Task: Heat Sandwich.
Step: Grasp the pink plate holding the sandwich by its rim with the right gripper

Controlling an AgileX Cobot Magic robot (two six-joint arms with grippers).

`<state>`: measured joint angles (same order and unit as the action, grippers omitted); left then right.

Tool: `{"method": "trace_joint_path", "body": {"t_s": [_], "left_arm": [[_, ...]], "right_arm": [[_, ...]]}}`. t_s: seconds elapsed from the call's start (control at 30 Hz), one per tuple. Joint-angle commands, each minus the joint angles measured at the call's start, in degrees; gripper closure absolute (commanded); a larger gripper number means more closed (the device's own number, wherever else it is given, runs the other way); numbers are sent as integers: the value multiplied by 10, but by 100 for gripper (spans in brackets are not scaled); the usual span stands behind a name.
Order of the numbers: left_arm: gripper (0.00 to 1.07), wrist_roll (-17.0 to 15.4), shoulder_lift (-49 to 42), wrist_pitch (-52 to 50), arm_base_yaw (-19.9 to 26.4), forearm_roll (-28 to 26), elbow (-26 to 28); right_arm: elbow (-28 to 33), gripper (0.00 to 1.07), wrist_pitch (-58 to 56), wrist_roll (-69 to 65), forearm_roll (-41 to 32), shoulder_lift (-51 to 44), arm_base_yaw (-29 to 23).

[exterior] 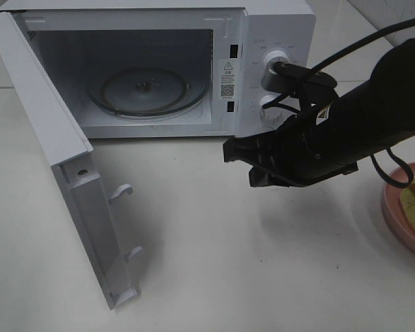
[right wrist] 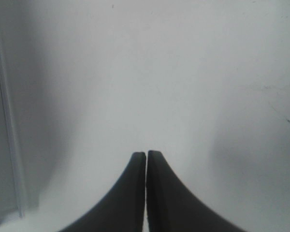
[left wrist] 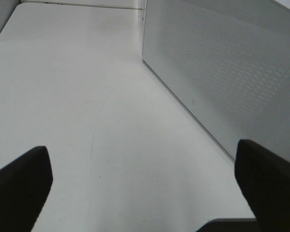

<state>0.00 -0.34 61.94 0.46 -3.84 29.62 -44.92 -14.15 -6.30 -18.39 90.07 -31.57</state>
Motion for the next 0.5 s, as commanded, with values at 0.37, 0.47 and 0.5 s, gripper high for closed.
{"method": "trace_joint_path", "body": {"t_s": [0.37, 0.47, 0.5], "left_arm": [[10, 3, -10, -7, -4, 0, -1], [10, 3, -10, -7, -4, 0, -1], [10, 3, -10, -7, -4, 0, -1]], "right_arm": [[-46, 97, -156, 81, 73, -6, 2], [-69, 87, -206, 77, 107, -6, 2], [-69, 87, -206, 77, 107, -6, 2]]}}
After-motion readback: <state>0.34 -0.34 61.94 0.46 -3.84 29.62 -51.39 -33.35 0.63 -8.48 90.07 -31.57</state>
